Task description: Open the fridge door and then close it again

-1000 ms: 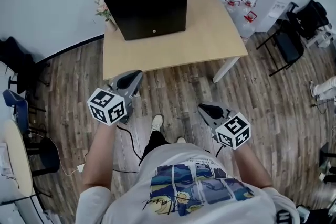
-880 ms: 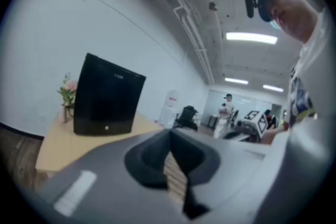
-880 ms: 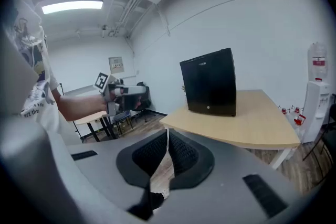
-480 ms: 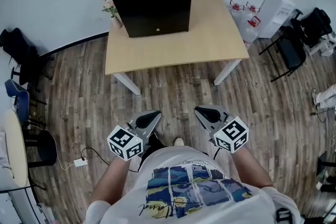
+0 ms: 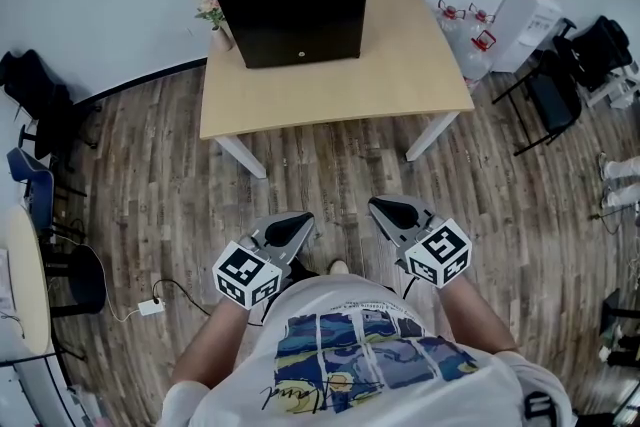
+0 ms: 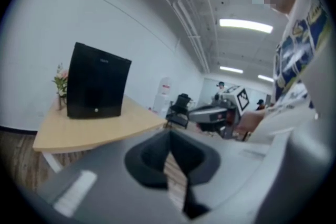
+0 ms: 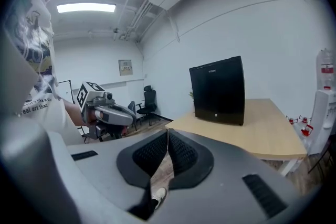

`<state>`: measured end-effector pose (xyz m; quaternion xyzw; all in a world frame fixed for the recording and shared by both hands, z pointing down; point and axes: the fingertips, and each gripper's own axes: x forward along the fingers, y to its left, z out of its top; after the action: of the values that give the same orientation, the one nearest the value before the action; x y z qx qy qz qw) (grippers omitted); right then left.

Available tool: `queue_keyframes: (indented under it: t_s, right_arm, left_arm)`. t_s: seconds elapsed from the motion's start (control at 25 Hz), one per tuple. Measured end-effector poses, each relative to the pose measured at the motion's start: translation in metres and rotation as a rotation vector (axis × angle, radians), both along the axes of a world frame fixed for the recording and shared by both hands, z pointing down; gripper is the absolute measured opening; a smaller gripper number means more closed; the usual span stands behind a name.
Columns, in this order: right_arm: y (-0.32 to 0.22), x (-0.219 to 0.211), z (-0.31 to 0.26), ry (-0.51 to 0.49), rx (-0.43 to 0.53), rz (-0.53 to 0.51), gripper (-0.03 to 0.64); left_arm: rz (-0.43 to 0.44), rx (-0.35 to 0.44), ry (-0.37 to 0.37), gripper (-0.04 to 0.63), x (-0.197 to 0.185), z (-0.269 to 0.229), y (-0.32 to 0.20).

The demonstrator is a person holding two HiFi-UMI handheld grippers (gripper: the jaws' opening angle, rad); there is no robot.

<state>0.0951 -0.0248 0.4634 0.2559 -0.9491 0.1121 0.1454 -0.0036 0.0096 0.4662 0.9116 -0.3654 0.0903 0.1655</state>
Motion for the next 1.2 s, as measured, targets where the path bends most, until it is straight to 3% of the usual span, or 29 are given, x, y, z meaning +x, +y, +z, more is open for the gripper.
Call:
queue_keyframes:
  t_s: [0.36,0.52,0.72,1.2]
  right_arm:
    - [0.004,-0.006,-0.002,-0.003,0.001,-0.02,0.015]
    - [0.005,-0.005,-0.003,-0.002,0.005,-0.027,0.014]
    - [0.009,-0.004,-0.002,0.004,0.01,-0.038,0.014]
    - [0.011,0.0,0.0,0.009,0.01,-0.032,0.014]
  left_arm:
    - [-0.01,0.002,0.029,0.009,0.0,-0.006,0.001]
    - [-0.005,0.027,-0.015,0.009,0.003,-0.008,0.004]
    - [-0.013,0.005,0.01,0.009,0.005,-0.004,0.005]
    - [0.013,0.014,-0.046,0.009,0.015,0.002,0.006]
